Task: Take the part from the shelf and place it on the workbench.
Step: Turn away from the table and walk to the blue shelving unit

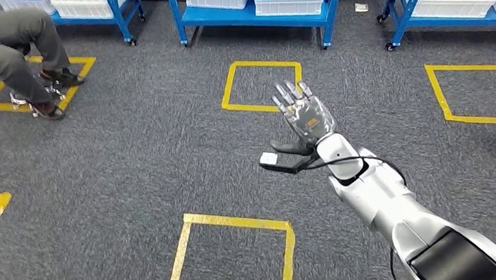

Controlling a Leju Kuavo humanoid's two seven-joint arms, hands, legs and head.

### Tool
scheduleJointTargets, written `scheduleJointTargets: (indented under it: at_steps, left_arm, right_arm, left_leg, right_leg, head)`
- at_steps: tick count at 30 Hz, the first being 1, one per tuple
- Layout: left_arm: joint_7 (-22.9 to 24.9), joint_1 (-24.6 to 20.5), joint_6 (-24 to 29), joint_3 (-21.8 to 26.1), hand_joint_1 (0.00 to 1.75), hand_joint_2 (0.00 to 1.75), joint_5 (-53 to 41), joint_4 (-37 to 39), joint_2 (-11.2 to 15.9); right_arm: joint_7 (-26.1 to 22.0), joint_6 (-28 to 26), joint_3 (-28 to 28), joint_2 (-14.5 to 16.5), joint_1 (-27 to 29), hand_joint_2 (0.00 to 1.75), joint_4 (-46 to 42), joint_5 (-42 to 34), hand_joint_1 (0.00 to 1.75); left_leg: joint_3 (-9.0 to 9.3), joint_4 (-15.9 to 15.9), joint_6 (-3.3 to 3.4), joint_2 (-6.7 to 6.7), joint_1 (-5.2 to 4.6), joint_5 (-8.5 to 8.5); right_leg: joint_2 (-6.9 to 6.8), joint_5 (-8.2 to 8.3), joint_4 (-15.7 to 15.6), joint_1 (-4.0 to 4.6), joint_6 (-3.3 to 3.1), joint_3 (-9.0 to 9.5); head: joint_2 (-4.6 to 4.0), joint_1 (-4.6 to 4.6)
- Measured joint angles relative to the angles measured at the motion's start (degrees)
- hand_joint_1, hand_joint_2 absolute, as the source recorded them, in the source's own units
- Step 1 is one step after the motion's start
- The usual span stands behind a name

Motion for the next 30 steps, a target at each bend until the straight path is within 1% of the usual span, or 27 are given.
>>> scheduleJointTargets:
  at_steps: [2, 3, 4, 5, 6, 7, 8, 9, 10, 11, 12, 13, 14, 16, 17, 18, 19, 21, 22, 23, 24, 25, 26, 27, 28, 29, 30]
  left_arm:
    - [-0.1, 0.1, -0.1, -0.1, 0.00, 0.00, 0.0, 0.0, 0.0]
    - [-0.1, 0.1, -0.1, -0.1, 0.00, 0.00, 0.0, 0.0, 0.0]
    - [0.0, 0.1, -0.1, -0.2, 0.00, 0.00, 0.0, 0.0, 0.1]
    - [0.0, 0.1, 0.0, -0.2, 0.00, 0.00, 0.0, 0.0, 0.1]
    - [0.1, 0.1, 0.0, -0.3, 0.00, 0.00, 0.1, 0.0, 0.1]
    - [0.1, 0.1, 0.0, -0.3, 0.00, 0.00, 0.1, 0.0, 0.1]
    - [0.2, 0.1, 0.0, -0.3, 0.00, 0.00, 0.1, 0.0, 0.1]
    - [0.2, 0.2, 0.0, -0.3, 0.00, 0.00, 0.1, 0.0, 0.1]
    - [0.3, 0.2, 0.0, -0.3, 0.00, 0.00, 0.1, 0.0, 0.1]
    - [0.3, 0.2, 0.0, -0.3, 0.00, 0.00, 0.1, 0.0, 0.1]
    - [0.3, 0.2, 0.0, -0.3, 0.00, 0.00, 0.0, 0.0, 0.2]
    - [0.3, 0.1, 0.0, -0.3, 0.00, 0.00, 0.0, 0.0, 0.2]
    - [0.3, 0.1, 0.0, -0.3, 0.00, 0.00, 0.0, 0.0, 0.2]
    - [0.4, 0.0, 0.1, -0.3, 0.00, 0.00, 0.0, 0.0, 0.3]
    - [0.4, 0.0, 0.1, -0.3, 0.00, 0.00, 0.0, 0.0, 0.3]
    - [0.4, 0.0, 0.1, -0.3, 0.00, 0.00, 0.1, 0.0, 0.3]
    - [0.4, 0.0, 0.1, -0.3, 0.00, 0.00, 0.1, 0.0, 0.2]
    - [0.5, -0.1, 0.0, -0.3, 0.00, 0.00, 0.1, 0.0, 0.2]
    - [0.5, -0.1, 0.0, -0.3, 0.00, 0.00, 0.1, 0.0, 0.2]
    - [0.6, 0.0, 0.0, -0.3, 0.00, 0.00, 0.1, 0.0, 0.1]
    - [0.6, 0.1, 0.0, -0.3, 0.00, 0.00, 0.1, 0.0, 0.1]
    - [0.6, 0.1, 0.0, -0.3, 0.00, 0.00, 0.1, 0.0, 0.1]
    - [0.6, 0.2, 0.0, -0.3, 0.00, 0.00, 0.1, 0.0, 0.1]
    - [0.6, 0.2, 0.0, -0.3, 0.00, 0.00, 0.1, 0.0, 0.1]
    - [0.6, 0.2, 0.0, -0.3, 0.00, 0.00, 0.1, 0.0, 0.1]
    - [0.6, 0.2, 0.0, -0.3, 0.00, 0.00, 0.1, 0.0, 0.1]
    - [0.6, 0.2, 0.0, -0.3, 0.00, 0.00, 0.1, 0.0, 0.2]
  right_arm:
    - [0.3, 0.0, 0.0, 0.1, 0.0, 0.00, 0.0, 0.0, 0.00]
    - [0.4, 0.0, 0.0, 0.1, 0.0, 0.00, -0.1, 0.0, 0.00]
    - [0.5, 0.0, 0.1, 0.1, 0.0, 0.00, -0.1, 0.0, 0.00]
    - [0.6, 0.0, 0.1, 0.1, 0.0, 0.00, 0.0, 0.0, 0.00]
    - [0.6, 0.0, 0.1, 0.1, 0.1, 0.00, 0.0, 0.0, 0.00]
    - [0.7, 0.0, 0.2, 0.1, 0.2, 0.00, 0.0, 0.0, 0.00]
    - [0.7, 0.0, 0.3, 0.1, 0.3, 0.00, 0.1, 0.0, 0.00]
    - [0.8, 0.0, 0.3, 0.1, 0.4, 0.00, 0.1, 0.0, 0.00]
    - [0.8, 0.0, 0.4, 0.1, 0.5, 0.00, 0.1, 0.0, 0.00]
    - [0.8, 0.0, 0.4, 0.1, 0.5, 0.00, 0.1, 0.0, 0.00]
    - [0.8, 0.0, 0.5, 0.1, 0.4, 0.00, 0.1, 0.0, 0.00]
    - [0.9, 0.0, 0.5, 0.1, 0.4, 0.00, 0.1, 0.0, 0.00]
    - [0.9, 0.0, 0.5, 0.1, 0.4, 0.00, 0.1, 0.0, 0.00]
    - [0.9, 0.0, 0.5, 0.1, 0.5, 0.00, 0.1, 0.0, 0.00]
    - [0.9, 0.0, 0.5, 0.1, 0.5, 0.00, 0.1, 0.0, 0.00]
    - [0.9, 0.0, 0.5, 0.0, 0.5, 0.00, 0.1, 0.0, 0.00]
    - [0.9, 0.0, 0.5, 0.0, 0.4, 0.00, 0.1, 0.0, 0.00]
    - [0.9, 0.0, 0.6, -0.2, 0.5, 0.00, 0.1, 0.0, 0.00]
    - [0.9, 0.0, 0.7, -0.3, 0.8, 0.00, 0.1, 0.0, 0.00]
    - [0.9, 0.0, 0.7, -0.4, 1.1, 0.00, 0.2, 0.0, 0.00]
    - [0.9, 0.0, 0.8, -0.5, 1.4, 0.00, 0.2, 0.0, 0.00]
    - [0.9, 0.0, 0.9, -0.6, 1.6, 0.00, 0.3, 0.0, 0.00]
    - [0.9, 0.0, 0.9, -0.8, 1.7, 0.00, 0.4, 0.0, 0.00]
    - [0.9, 0.0, 0.9, -0.9, 1.9, 0.00, 0.5, 0.0, 0.00]
    - [0.9, 0.0, 1.0, -1.0, 1.9, 0.00, 0.6, 0.0, 0.00]
    - [0.9, 0.1, 1.0, -1.0, 2.0, 0.00, 0.6, 0.0, 0.00]
    - [0.9, 0.1, 1.1, -1.0, 2.1, 0.00, 0.7, 0.0, 0.00]
  left_leg:
    - [0.19, 0.3, -0.60, 0.32, 0.41, -0.50]
    - [-0.22, 1.6, -0.86, 0.90, 0.54, -1.02]
    - [-1.45, 4.3, -1.08, 1.59, 0.60, -2.04]
    - [-3.44, 7.9, -1.23, 2.27, 0.58, -3.26]
    - [-5.98, 12.0, -1.33, 2.63, 0.57, -4.47]
    - [-8.45, 15.3, -1.35, 2.78, 0.57, -5.07]
    - [-10.10, 16.7, -1.24, 2.82, 0.55, -4.56]
    - [-10.72, 16.1, -0.98, 2.86, 0.48, -2.93]
    - [-10.19, 13.3, -0.55, 2.93, 0.32, -0.28]
    - [-8.90, 9.1, 0.12, 3.09, 0.01, 2.76]
    - [-7.38, 5.4, 0.83, 3.29, -0.39, 4.78]
    - [-6.13, 2.6, 1.45, 3.49, -0.80, 5.87]
    - [-5.35, 1.2, 1.99, 3.63, -1.15, 5.95]
    - [-4.34, 0.2, 2.64, 3.59, -1.45, 4.99]
    - [-3.55, -0.5, 2.91, 3.44, -1.43, 4.77]
    - [-2.65, -1.2, 3.19, 3.28, -1.35, 4.56]
    - [-1.81, -1.7, 3.40, 3.08, -1.26, 4.31]
    - [-0.79, -2.1, 3.65, 2.77, -1.15, 3.56]
    - [-0.40, -2.1, 3.62, 2.56, -1.14, 3.08]
    - [0.11, -2.1, 3.52, 2.32, -1.13, 2.56]
    - [0.76, -2.1, 3.35, 2.03, -1.11, 1.99]
    - [1.49, -2.1, 3.12, 1.80, -1.08, 1.38]
    - [2.25, -2.0, 2.84, 1.63, -1.05, 0.74]
    - [2.94, -1.9, 2.49, 1.51, -1.08, 0.10]
    - [3.37, -1.8, 2.14, 1.44, -1.12, -0.46]
    - [3.59, -1.7, 1.80, 1.41, -1.19, -0.94]
    - [3.70, -1.6, 1.50, 1.39, -1.24, -1.31]
  right_leg:
    - [-0.01, -0.22, 0.1, -0.10, -1.14, 0.52]
    - [-0.03, -0.36, 0.0, -0.15, -1.65, 0.95]
    - [-0.06, -0.58, 0.0, -0.19, -2.16, 1.52]
    - [-0.10, -0.93, 0.0, -0.04, -2.53, 2.03]
    - [-0.14, -1.34, 0.0, 0.12, -2.81, 2.51]
    - [-0.17, -1.81, 0.0, 0.29, -2.97, 3.02]
    - [-0.18, -2.33, 0.0, 0.44, -2.99, 3.56]
    - [-0.18, -2.88, 0.0, 0.57, -2.98, 4.22]
    - [-0.19, -3.51, 0.0, 0.68, -2.95, 5.03]
    - [-0.20, -4.20, -0.1, 0.74, -2.88, 5.81]
    - [-0.23, -4.89, -0.2, 1.00, -2.67, 6.54]
    - [-0.25, -5.47, -0.4, 1.14, -2.37, 7.05]
    - [-0.31, -5.86, -0.8, 1.23, -2.02, 7.50]
    - [-0.47, -5.75, -1.2, 1.39, -1.13, 8.63]
    - [-0.52, -5.67, -0.9, 1.39, -0.80, 8.93]
    - [-0.52, -5.69, 0.4, 1.42, -0.60, 8.56]
    - [-0.46, -6.10, 2.7, 1.36, -0.60, 7.21]
    - [-0.34, -8.03, 9.2, 1.22, -0.77, 2.43]
    - [-0.31, -9.14, 11.9, 1.18, -0.73, -0.06]
    - [-0.30, -9.79, 13.2, 1.12, -0.56, -1.98]
    - [-0.30, -9.37, 12.6, 0.99, -0.18, -3.05]
    - [-0.30, -7.68, 10.2, 0.81, 0.47, -3.26]
    - [-0.32, -4.76, 6.4, 0.55, 1.22, -2.90]
    - [-0.38, -1.74, 3.0, 0.44, 1.71, -2.40]
    - [-0.40, 0.34, 0.4, 0.51, 1.49, -1.90]
    - [-0.41, 1.73, -1.0, 0.61, 0.83, -1.47]
    - [-0.40, 1.95, -1.0, 0.86, -0.11, -1.23]
  head:
    - [0.00, -0.31]
    - [0.00, -0.39]
    - [0.00, -0.48]
    - [0.00, -0.53]
    - [0.00, -0.60]
    - [0.00, -0.56]
    - [0.00, -0.56]
    - [0.00, -0.58]
    - [0.00, -0.56]
    - [0.00, -0.58]
    - [0.00, -0.51]
    - [0.00, -0.47]
    - [0.00, -0.45]
    - [0.00, -0.47]
    - [0.00, -0.46]
    - [0.00, -0.45]
    - [0.00, -0.44]
    - [0.00, -0.42]
    - [0.00, -0.42]
    - [0.00, -0.42]
    - [0.00, -0.42]
    - [0.00, -0.41]
    - [0.00, -0.39]
    - [0.00, -0.39]
    - [0.00, -0.37]
    - [0.00, -0.44]
    - [0.00, -0.56]
